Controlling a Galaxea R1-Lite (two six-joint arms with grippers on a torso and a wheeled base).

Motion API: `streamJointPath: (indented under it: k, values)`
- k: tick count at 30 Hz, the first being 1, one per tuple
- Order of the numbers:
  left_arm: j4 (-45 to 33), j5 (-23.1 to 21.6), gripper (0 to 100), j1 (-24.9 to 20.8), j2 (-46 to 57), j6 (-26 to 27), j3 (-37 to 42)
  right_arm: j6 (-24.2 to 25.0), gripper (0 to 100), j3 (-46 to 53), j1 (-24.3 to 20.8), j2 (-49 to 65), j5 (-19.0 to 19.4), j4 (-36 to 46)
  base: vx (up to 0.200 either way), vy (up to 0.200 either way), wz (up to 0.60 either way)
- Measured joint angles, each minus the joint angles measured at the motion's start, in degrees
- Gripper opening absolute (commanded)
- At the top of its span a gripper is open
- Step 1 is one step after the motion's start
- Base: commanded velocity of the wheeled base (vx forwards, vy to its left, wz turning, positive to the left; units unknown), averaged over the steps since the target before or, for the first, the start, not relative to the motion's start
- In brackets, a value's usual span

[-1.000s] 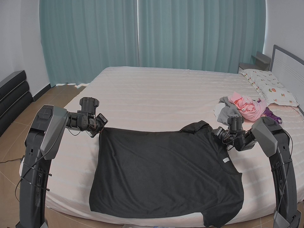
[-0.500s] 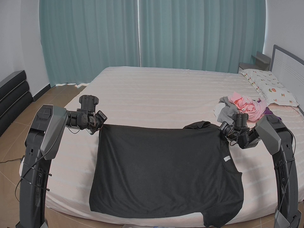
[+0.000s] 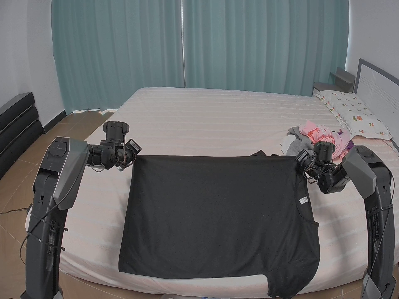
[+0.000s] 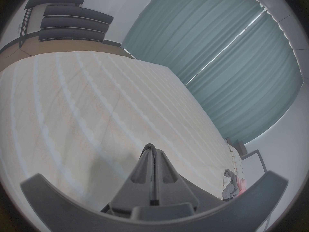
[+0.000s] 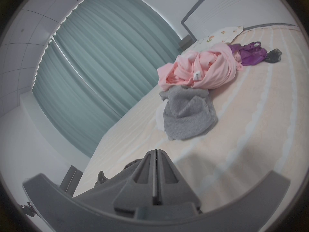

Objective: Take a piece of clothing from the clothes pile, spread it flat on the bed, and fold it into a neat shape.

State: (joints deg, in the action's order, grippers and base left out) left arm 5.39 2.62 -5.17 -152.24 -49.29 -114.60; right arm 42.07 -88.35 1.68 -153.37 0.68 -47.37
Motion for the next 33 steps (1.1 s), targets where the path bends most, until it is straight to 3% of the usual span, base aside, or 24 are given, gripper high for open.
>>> streamJointPath:
  k: [11,33]
  values:
    - [2.5,0.1,0,-0.8,0.8,0.0,0.0,-0.9,0,4.2,-0.3,1.6,-2.3,-7.9,0.0,0.0,0.0]
    - [4.5,0.5,0,-1.8,-4.0,0.4,0.0,-3.8,0,3.3,-1.5,-2.9,-2.3,-7.7,0.0,0.0,0.0]
